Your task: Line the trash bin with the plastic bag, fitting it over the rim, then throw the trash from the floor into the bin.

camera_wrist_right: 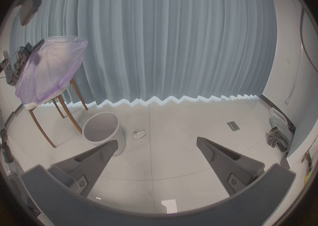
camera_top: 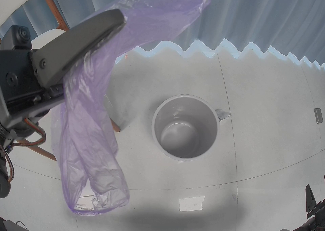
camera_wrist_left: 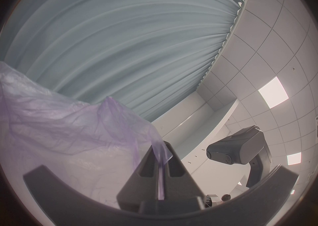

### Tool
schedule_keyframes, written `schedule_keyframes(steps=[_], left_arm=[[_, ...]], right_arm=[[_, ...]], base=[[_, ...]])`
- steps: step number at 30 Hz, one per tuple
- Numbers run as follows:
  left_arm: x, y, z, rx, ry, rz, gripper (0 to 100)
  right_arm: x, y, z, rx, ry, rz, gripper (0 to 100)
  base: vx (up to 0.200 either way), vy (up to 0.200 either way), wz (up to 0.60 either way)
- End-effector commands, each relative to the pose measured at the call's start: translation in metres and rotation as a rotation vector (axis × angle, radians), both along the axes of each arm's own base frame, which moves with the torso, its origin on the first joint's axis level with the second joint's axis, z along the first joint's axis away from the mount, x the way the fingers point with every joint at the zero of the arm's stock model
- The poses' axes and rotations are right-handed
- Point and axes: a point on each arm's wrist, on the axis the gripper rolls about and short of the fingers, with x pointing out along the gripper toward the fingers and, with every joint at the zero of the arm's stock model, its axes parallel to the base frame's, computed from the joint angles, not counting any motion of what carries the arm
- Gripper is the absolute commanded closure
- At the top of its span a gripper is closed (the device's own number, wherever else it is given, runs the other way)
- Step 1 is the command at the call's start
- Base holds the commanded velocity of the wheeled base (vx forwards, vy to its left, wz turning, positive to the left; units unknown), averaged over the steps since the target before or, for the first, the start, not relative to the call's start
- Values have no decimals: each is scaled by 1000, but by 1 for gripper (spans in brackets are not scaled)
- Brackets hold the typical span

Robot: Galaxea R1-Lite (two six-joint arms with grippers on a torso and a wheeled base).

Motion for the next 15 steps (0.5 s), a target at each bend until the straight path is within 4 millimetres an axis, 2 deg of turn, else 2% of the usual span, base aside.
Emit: schedule_keyframes(steps=[1, 6, 10, 15], left_arm=[[2, -4, -4, 9, 11, -8, 100], [0, -6, -8, 8, 11, -21, 100], [0, -4, -21, 28, 29, -13, 100], [4, -6, -23, 13, -11, 4, 100]], right_arm=[[0, 0, -5, 0, 0, 1, 0], [0, 0, -5, 0, 0, 1, 0], [0, 0, -5, 0, 0, 1, 0], [0, 0, -5, 0, 0, 1, 0]], base=[[0, 0, 0], [0, 0, 0], [0, 0, 0], [0, 0, 0]])
